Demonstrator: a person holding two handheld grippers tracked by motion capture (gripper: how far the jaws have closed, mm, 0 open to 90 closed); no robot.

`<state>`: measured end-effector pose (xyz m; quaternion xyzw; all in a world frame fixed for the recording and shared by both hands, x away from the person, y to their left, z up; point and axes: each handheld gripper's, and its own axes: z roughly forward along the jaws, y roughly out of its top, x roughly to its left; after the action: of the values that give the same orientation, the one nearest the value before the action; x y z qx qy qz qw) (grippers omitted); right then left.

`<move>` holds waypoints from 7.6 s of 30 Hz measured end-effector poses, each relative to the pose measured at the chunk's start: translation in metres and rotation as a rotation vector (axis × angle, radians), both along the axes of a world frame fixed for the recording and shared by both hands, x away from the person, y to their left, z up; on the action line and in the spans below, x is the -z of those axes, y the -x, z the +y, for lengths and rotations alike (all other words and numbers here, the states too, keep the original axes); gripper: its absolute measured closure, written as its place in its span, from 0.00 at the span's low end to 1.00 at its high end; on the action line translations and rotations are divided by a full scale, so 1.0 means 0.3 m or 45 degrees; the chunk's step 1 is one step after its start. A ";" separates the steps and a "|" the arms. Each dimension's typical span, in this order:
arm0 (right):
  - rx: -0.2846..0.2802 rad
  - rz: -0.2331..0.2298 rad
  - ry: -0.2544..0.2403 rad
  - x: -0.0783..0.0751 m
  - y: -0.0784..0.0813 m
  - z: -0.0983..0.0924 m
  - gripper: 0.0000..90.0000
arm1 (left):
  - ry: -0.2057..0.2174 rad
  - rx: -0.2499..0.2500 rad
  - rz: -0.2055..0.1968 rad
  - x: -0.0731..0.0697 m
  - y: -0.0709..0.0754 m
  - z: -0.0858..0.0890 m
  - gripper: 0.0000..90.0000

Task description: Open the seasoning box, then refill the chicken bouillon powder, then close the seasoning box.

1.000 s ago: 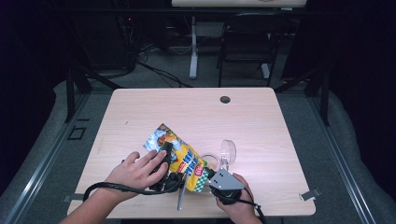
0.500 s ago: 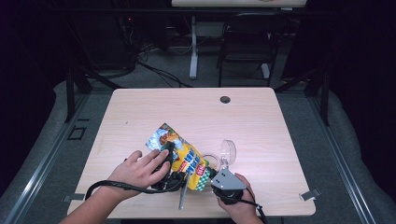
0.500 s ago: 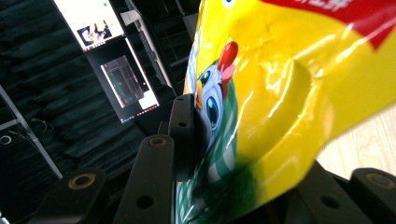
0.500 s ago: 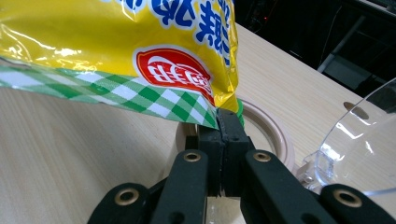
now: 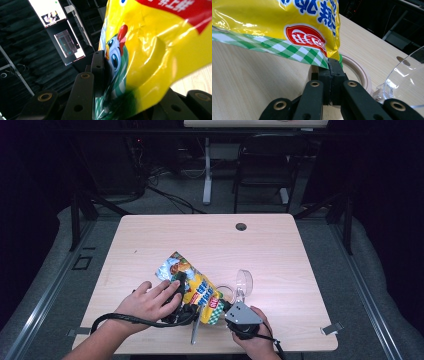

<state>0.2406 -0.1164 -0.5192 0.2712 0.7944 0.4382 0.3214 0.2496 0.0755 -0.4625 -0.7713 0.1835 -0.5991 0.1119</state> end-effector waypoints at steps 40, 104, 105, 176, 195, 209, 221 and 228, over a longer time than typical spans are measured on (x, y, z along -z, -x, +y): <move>-0.003 -0.005 -0.011 0.000 -0.003 0.004 1.00 | -0.055 0.014 -0.021 -0.018 0.015 -0.016 0.86; -0.017 0.014 -0.039 -0.002 -0.004 0.005 1.00 | -0.091 0.011 -0.006 -0.040 0.019 -0.029 0.88; -0.018 0.015 -0.036 -0.003 -0.004 0.004 1.00 | -0.092 0.011 -0.007 -0.040 0.020 -0.030 0.88; -0.008 0.036 -0.057 0.003 -0.014 -0.006 1.00 | -0.153 0.039 -0.017 -0.059 0.035 -0.061 0.89; -0.009 0.041 -0.055 0.001 -0.015 -0.012 1.00 | -0.155 0.034 -0.007 -0.064 0.036 -0.067 0.90; -0.015 0.058 -0.084 -0.003 -0.010 -0.014 1.00 | -0.154 0.045 -0.002 -0.073 0.040 -0.068 0.90; -0.021 0.056 -0.098 -0.010 -0.004 -0.013 1.00 | -0.167 0.045 -0.006 -0.087 0.046 -0.066 0.90; -0.023 0.060 -0.107 -0.012 -0.003 -0.015 1.00 | -0.167 0.040 0.000 -0.088 0.047 -0.067 0.90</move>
<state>0.2415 -0.1210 -0.5155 0.2874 0.7852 0.4675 0.2870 0.2355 0.0553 -0.4360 -0.7592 0.2345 -0.5875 0.1529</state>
